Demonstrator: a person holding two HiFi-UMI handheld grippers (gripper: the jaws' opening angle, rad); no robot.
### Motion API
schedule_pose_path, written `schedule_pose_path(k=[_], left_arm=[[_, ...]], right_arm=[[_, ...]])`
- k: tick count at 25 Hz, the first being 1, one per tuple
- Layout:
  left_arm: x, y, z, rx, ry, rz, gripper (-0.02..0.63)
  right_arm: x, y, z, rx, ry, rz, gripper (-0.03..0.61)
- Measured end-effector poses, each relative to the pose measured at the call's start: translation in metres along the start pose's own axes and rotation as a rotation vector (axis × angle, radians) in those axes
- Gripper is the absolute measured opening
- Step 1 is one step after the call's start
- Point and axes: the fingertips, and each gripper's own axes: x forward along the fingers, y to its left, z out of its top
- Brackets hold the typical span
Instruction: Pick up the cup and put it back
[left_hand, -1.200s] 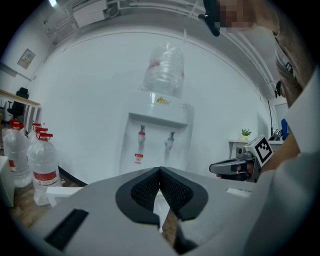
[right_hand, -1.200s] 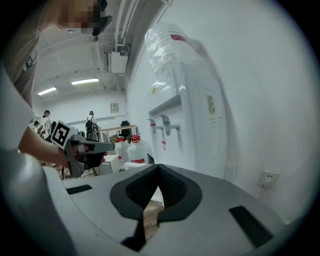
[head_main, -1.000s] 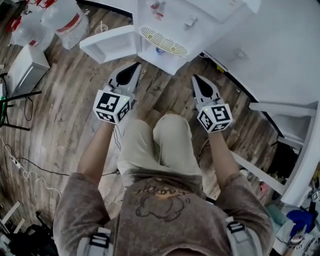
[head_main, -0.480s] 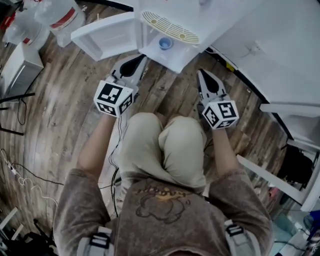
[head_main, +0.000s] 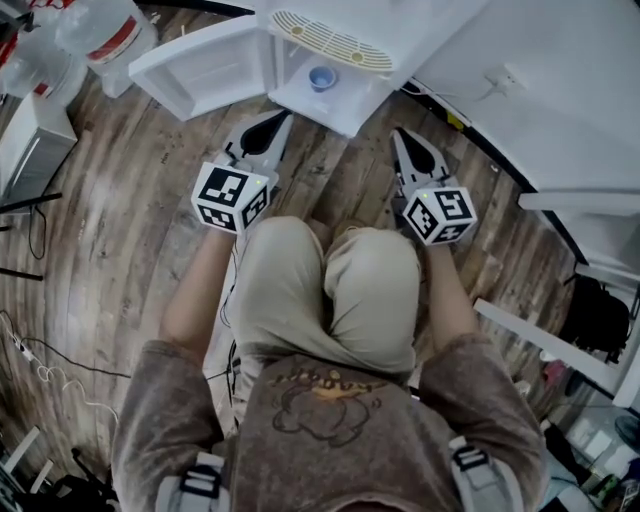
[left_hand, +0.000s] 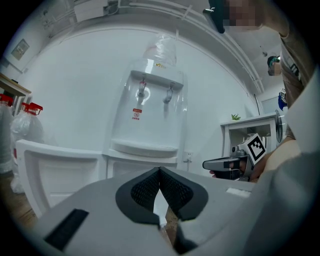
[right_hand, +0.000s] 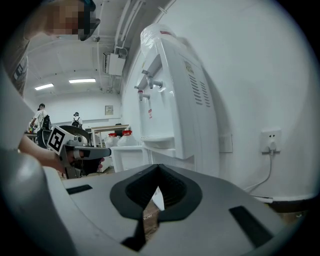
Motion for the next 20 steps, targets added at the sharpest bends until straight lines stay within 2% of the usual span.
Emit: schedule_pose_path(k=[12, 15, 20], left_arm=[[-0.003, -0.001, -0.013, 0.008, -0.01, 0.057, 0.011], [-0.001, -0.003, -0.015, 0.005, -0.019, 0.039, 0.095], [-0.003, -0.007, -0.02, 0.0, -0.017, 0.036, 0.183]], right_arm=[[0.002, 0.002, -0.014, 0.002, 0.014, 0.03, 0.002], [0.003, 0.001, -0.014, 0.006, 0.009, 0.032, 0.002], [0.006, 0.001, -0.015, 0.015, 0.004, 0.032, 0.002]])
